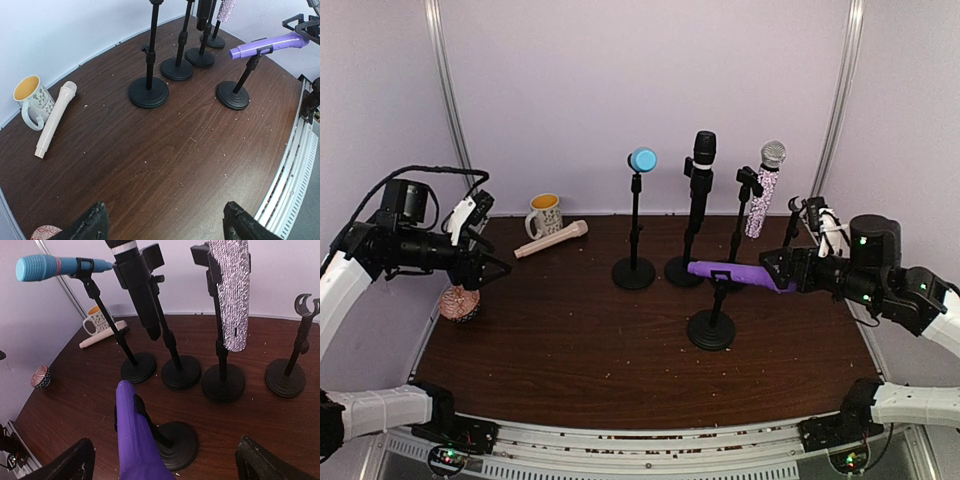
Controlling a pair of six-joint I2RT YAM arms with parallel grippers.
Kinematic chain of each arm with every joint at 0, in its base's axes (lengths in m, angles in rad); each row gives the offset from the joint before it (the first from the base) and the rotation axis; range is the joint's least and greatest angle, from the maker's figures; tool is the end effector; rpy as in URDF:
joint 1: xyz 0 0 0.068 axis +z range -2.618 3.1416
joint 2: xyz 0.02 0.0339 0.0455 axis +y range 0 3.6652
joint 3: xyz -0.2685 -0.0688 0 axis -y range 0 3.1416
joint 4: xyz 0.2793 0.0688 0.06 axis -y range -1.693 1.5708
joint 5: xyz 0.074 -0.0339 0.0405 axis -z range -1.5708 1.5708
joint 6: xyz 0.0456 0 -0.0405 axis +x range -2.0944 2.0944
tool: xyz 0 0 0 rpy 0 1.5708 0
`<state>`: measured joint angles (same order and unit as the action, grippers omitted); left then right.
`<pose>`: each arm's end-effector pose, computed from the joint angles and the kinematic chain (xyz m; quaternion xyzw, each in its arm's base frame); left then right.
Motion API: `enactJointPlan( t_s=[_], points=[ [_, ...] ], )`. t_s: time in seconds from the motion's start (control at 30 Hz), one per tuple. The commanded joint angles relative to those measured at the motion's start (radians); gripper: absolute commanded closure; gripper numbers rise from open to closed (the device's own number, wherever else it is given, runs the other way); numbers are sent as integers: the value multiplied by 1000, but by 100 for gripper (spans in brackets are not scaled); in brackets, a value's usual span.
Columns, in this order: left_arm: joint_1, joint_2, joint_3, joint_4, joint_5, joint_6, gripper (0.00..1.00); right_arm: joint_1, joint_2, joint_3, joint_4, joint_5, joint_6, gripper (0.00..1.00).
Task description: Remove the microphone from the stand
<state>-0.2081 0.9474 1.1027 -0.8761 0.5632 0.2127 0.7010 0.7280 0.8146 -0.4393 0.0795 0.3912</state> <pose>0.2048 -0.0681 0.3597 0.2948 0.8319 -0.2523 0.3967 0.1588 0.1293 0.3348 -0.1040 0.8132 0.2690 0.5054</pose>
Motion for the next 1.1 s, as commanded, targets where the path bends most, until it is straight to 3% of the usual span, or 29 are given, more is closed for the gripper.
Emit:
enactJointPlan(
  t_s=[0.0,0.2,0.47,0.63,0.83,1.07],
  points=[
    [9,-35,-32,-4,7,22,19,17,9,-34,-5,-76,-5,0],
    [10,-53,-47,-4,6,29,19,36,34,-22,-45,-100,-12,4],
    [9,-30,-39,-2,3,32,20,45,27,-15,-71,-89,-3,22],
    [9,-32,-26,-2,-3,48,20,49,26,-3,-73,-79,3,41],
    [9,-34,-26,-1,0,54,21,54,40,18,-75,-70,7,55],
    [10,-33,-25,0,4,58,21,94,42,44,-3,-51,56,79]
  ],
)
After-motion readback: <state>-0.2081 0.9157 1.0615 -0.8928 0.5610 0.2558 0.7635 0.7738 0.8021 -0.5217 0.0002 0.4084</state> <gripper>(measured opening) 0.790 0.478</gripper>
